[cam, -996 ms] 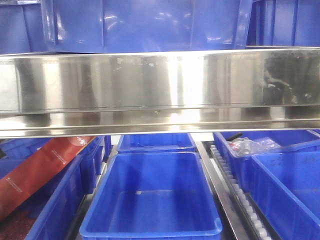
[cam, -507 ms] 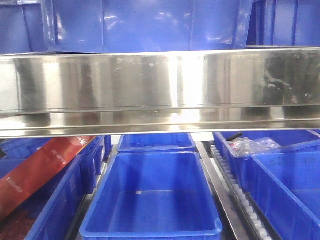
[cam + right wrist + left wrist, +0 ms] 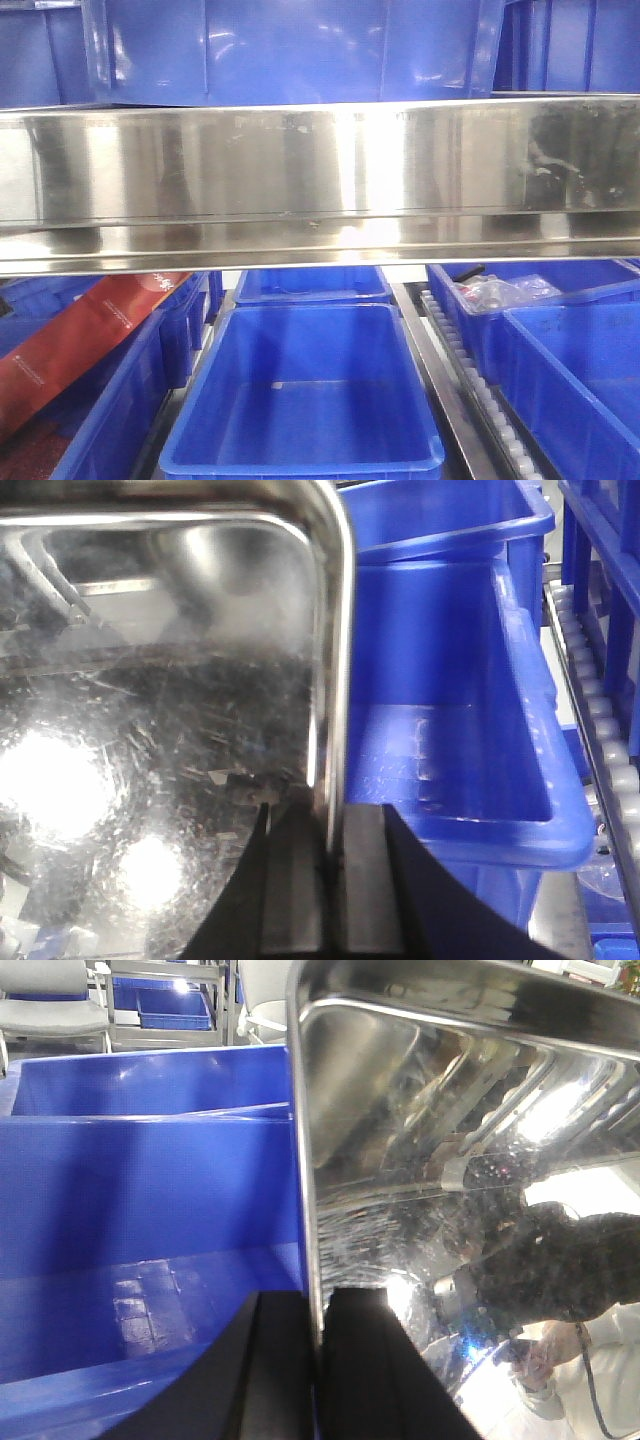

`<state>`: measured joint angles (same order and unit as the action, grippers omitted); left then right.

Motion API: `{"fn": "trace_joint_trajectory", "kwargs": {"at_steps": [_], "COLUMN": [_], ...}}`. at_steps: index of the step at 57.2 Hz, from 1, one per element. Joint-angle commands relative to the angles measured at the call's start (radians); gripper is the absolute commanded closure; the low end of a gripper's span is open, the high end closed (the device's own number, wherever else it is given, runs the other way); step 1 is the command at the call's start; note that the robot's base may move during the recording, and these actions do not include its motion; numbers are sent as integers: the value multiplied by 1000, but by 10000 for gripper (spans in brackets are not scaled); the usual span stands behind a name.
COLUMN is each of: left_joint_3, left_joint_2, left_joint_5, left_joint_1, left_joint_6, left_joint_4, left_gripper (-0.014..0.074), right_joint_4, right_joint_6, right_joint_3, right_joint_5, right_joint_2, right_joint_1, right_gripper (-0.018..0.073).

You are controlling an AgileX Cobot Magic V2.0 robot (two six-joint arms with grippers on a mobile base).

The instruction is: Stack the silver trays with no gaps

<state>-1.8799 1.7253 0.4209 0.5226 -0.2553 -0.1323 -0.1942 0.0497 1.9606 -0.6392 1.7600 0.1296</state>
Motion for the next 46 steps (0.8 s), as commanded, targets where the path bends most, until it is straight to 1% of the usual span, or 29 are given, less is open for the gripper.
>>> {"fn": "trace_joint_trajectory", "kwargs": {"at_steps": [1, 46], "left_joint_3": [-8, -8], "left_joint_2": [-14, -14], "left_joint_5": [-51, -51], "left_joint_1": [-1, -1], "left_joint_6": [-2, -2], "left_joint_4": [8, 8], "left_gripper": [616, 616], "right_joint_4": [21, 21], "right_joint_6": [-14, -14], "right_joint_3": [5, 5], "right_joint_5": [51, 51], "right_joint_2": [-8, -8], "right_joint_1": [-6, -6], "right_gripper": [640, 640]}}
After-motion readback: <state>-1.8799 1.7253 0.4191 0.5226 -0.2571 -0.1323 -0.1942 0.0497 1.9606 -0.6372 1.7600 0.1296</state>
